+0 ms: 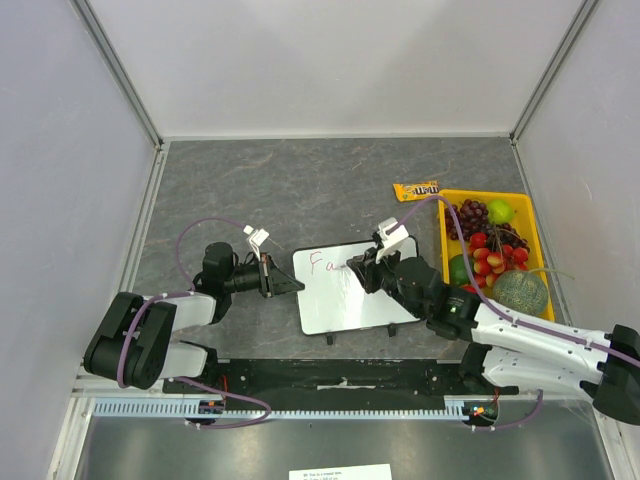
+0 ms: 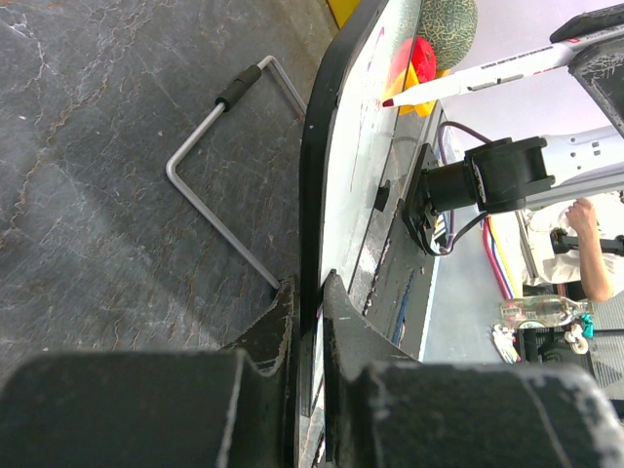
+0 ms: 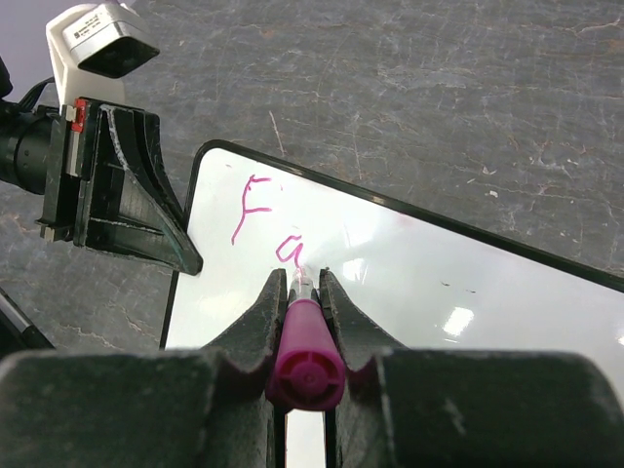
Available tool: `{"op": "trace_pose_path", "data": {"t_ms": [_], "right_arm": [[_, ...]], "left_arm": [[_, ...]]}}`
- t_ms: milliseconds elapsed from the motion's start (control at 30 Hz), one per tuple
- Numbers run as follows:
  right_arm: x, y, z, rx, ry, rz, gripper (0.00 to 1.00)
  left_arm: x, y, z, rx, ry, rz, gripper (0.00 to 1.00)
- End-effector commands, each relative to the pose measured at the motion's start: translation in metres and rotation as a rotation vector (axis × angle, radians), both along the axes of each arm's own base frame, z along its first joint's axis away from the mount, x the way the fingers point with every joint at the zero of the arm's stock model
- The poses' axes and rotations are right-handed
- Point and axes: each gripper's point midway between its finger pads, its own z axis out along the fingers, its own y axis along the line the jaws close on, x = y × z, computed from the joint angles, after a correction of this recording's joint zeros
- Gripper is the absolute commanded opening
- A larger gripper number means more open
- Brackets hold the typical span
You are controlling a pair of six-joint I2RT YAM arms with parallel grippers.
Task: Write a sentence on the whiteboard
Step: Write on the whiteboard with the whiteboard.
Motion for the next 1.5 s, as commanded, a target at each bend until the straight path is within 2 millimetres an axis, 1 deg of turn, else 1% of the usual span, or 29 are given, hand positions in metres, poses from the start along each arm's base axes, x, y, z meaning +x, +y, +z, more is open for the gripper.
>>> {"op": "trace_pose_path", "data": {"t_ms": [0,133,233,367,633,833,1267,1467], "right_arm": [[0.003,-0.002,0.020,0.037,-0.027,-0.016,0.00],[0.006,0.004,0.040,0.069,-0.054,-0.008,0.00],[0.010,0.005,0.052,0.080,-0.076,-0.026,0.00],[0.015,0.002,0.053,0.067,-0.089,-0.057,0.00],[0.021,0.002,0.027,0.005,-0.064,-0.082,0.00],[0.020,-0.001,0.014,-0.016,-0.050,-0.083,0.00],[0.010,-0.005,-0.011,-0.051,0.004,-0.052,0.00],[0.004,-0.009,-0.019,-0.053,0.026,-0.041,0.00]], "left_arm": [[0.010,0.003,-0.011,0.054,-0.031,0.039,0.02],[0.010,0.002,-0.010,0.053,-0.033,0.035,0.02],[0.010,0.002,-0.009,0.053,-0.034,0.036,0.02],[0.010,0.003,-0.010,0.054,-0.031,0.038,0.02],[0.010,0.002,-0.010,0.054,-0.031,0.036,0.02],[0.010,0.002,-0.010,0.053,-0.032,0.036,0.02],[0.010,0.002,-0.010,0.054,-0.031,0.036,0.02],[0.010,0.003,-0.010,0.055,-0.033,0.037,0.02]]}}
